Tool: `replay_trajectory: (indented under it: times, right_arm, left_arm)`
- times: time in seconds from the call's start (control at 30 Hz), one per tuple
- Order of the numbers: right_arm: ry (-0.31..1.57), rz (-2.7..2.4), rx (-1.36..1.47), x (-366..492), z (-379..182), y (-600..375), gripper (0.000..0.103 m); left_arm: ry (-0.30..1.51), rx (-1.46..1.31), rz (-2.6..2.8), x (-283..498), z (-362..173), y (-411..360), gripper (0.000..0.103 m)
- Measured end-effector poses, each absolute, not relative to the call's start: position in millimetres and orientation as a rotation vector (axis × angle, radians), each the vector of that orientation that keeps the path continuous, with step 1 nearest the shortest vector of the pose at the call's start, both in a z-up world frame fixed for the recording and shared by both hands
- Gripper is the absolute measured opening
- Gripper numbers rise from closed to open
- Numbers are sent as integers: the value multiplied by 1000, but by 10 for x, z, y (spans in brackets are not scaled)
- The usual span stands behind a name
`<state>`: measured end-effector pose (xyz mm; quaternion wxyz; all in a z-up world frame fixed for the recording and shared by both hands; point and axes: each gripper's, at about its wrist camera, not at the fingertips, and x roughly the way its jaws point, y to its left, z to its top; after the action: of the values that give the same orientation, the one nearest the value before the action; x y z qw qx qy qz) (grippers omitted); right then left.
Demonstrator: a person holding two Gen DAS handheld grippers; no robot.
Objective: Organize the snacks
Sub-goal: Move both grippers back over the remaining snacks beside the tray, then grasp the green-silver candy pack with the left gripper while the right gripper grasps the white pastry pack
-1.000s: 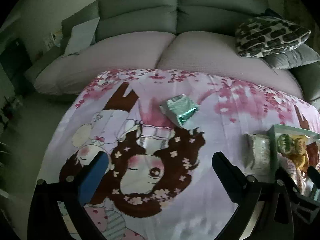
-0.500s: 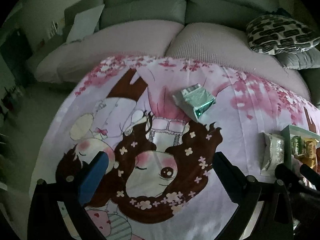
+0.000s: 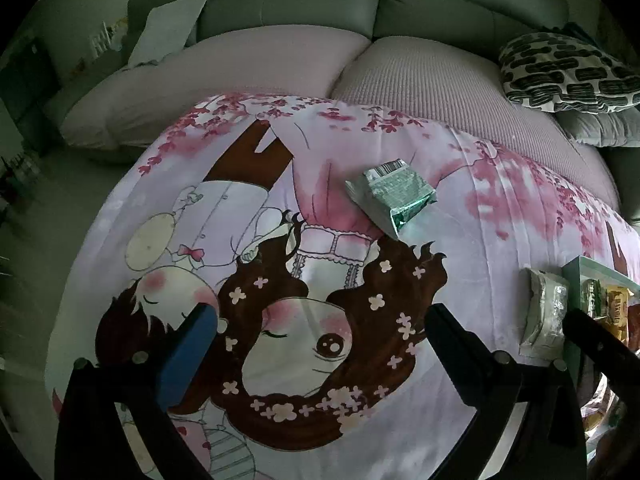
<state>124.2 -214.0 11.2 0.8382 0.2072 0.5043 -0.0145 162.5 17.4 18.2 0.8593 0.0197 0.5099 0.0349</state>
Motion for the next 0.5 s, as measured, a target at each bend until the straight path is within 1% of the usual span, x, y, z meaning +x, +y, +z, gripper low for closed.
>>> replay_trajectory:
  times: [0.23, 0.33, 0.5]
  right_arm:
    - [1098, -72, 391, 1360, 17, -2133, 82]
    - [1121, -75, 383, 1409, -34, -2106, 81]
    - [1153, -117, 328, 1481, -105, -2037, 78]
  left_arm:
    - [1082, 32, 70, 1661, 159, 159, 103]
    - [1077, 31, 68, 1664, 171, 150, 103]
    - [1085, 16, 72, 1685, 156, 179, 103]
